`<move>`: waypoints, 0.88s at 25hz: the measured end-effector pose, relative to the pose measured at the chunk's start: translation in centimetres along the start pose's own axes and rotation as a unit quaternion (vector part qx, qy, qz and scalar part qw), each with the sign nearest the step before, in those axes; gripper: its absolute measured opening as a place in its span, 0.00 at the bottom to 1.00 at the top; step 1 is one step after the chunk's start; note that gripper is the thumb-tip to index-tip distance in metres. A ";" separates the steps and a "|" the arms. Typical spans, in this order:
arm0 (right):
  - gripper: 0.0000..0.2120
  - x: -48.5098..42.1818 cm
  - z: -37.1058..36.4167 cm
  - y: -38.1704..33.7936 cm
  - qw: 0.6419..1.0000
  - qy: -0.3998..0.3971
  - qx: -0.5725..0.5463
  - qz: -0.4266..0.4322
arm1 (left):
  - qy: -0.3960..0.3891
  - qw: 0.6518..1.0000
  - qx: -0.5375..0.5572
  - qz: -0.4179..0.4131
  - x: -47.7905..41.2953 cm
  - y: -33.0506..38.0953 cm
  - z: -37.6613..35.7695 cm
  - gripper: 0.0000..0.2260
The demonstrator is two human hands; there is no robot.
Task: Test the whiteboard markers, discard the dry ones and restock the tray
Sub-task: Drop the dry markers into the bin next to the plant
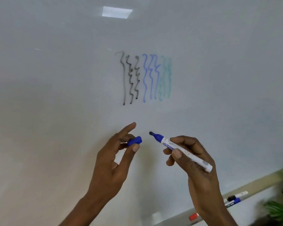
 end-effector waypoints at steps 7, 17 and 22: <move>0.07 0.9 0.0 0.6 0.998 -0.036 0.027 -0.043 | -0.003 0.993 0.078 0.084 1.4 -0.9 -0.3 0.07; 0.12 0.8 1.0 0.6 0.952 -0.202 0.214 -0.087 | -0.197 0.965 0.088 0.146 2.4 -2.7 -2.5 0.09; 0.11 1.6 1.0 -0.9 0.912 -0.193 0.361 0.028 | -0.214 0.951 0.135 0.177 3.0 -3.1 -3.4 0.10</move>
Point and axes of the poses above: each hand's wrist, its own x-axis away from the middle knuckle, its own z-axis out of the back of the hand, y = z × x, the point moved 8 cm from there along -x, towards the middle knuckle, and after that the axes turned 3 degrees about z, right-handed, at the moved point
